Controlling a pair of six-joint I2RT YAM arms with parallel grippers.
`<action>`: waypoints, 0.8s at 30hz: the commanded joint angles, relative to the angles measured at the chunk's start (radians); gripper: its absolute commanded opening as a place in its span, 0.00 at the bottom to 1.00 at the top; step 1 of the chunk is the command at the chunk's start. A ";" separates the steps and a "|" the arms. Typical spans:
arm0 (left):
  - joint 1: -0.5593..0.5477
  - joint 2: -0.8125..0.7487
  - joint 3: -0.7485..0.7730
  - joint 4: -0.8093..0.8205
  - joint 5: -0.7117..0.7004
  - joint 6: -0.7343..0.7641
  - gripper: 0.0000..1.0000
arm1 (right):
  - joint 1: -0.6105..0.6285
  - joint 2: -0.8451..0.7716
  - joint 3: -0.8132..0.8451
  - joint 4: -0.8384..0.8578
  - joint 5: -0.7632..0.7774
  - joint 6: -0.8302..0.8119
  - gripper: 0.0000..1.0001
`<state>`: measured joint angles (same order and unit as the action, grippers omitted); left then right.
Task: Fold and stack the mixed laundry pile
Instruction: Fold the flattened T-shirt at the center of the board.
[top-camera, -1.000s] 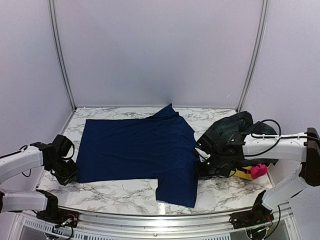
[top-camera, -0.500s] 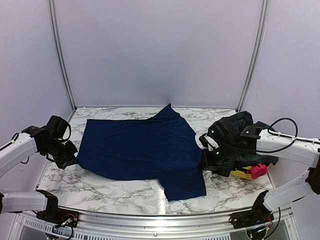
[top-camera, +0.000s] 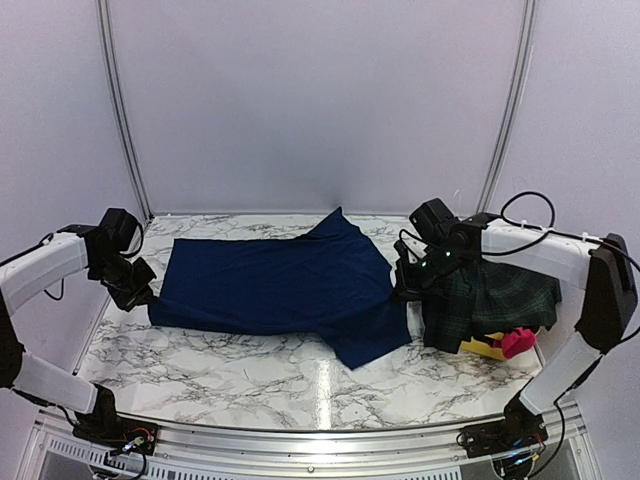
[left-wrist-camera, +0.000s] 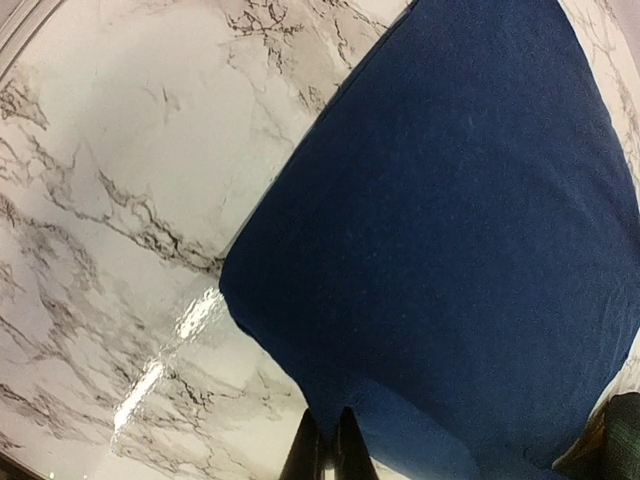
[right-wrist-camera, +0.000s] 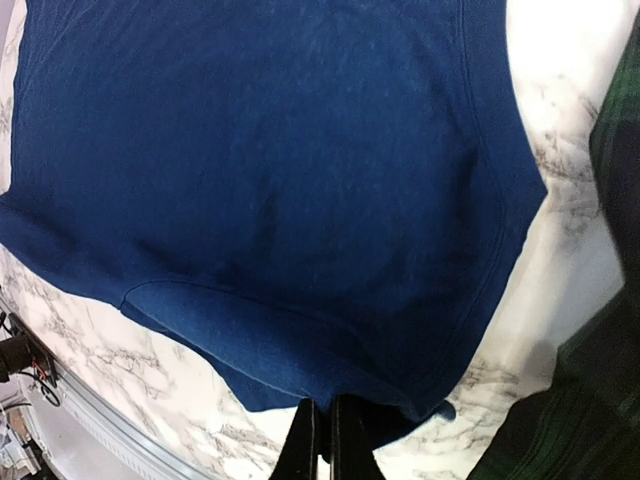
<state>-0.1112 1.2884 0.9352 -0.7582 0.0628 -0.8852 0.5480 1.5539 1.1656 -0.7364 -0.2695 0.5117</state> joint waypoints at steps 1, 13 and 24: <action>0.024 0.075 0.057 0.055 0.012 0.053 0.00 | -0.056 0.082 0.091 -0.033 -0.053 -0.072 0.00; 0.078 0.257 0.114 0.165 0.038 0.100 0.00 | -0.131 0.319 0.325 -0.093 -0.106 -0.150 0.00; 0.085 0.360 0.148 0.235 0.041 0.109 0.00 | -0.134 0.366 0.353 -0.038 -0.066 -0.137 0.00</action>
<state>-0.0357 1.6279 1.0634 -0.5591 0.1074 -0.7914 0.4259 1.9270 1.4967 -0.8059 -0.3569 0.3725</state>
